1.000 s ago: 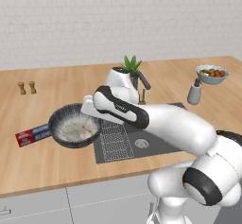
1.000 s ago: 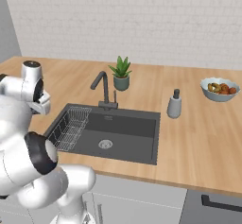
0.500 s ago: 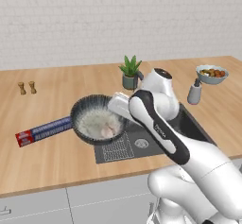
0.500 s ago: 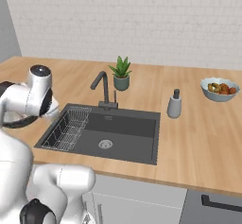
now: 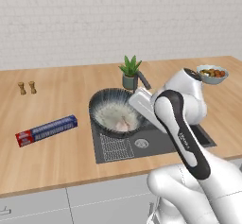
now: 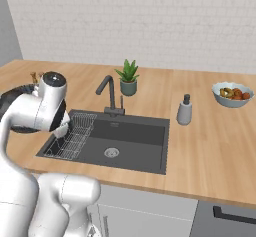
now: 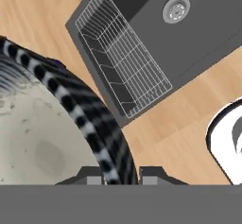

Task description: Pick the garlic from the sink and place it in the bowl. Then pick the bowl and place it in the microwave. Then close the microwave door and press the start button.

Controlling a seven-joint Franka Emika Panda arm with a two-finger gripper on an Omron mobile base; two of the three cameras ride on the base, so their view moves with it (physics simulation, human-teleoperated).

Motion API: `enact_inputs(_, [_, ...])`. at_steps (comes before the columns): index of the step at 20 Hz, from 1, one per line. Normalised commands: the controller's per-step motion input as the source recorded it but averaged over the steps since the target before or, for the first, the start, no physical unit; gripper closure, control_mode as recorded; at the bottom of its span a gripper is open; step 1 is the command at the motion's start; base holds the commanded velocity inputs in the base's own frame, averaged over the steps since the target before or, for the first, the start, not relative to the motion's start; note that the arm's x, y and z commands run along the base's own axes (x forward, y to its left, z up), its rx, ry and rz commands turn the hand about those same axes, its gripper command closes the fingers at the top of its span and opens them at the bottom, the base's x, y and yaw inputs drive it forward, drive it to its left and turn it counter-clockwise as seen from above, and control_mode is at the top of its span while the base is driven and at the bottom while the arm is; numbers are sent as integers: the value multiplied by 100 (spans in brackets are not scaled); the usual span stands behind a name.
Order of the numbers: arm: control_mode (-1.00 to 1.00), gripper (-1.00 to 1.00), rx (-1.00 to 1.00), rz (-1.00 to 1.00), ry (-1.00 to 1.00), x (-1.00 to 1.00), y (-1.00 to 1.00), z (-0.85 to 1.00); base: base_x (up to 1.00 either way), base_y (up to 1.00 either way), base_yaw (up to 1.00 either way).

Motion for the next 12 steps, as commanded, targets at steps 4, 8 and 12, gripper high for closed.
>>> enact_inputs(4, [-100, 100, 0, -21, 34, -15, -3, 27, 0, 0, 0])
enact_inputs(8, [100, 100, 0, -11, 9, -15, -4, 9, -9, 1, -1])
enact_inputs(12, [100, 100, 0, 0, 0, 0, 0, 0, -76, 0, -34])
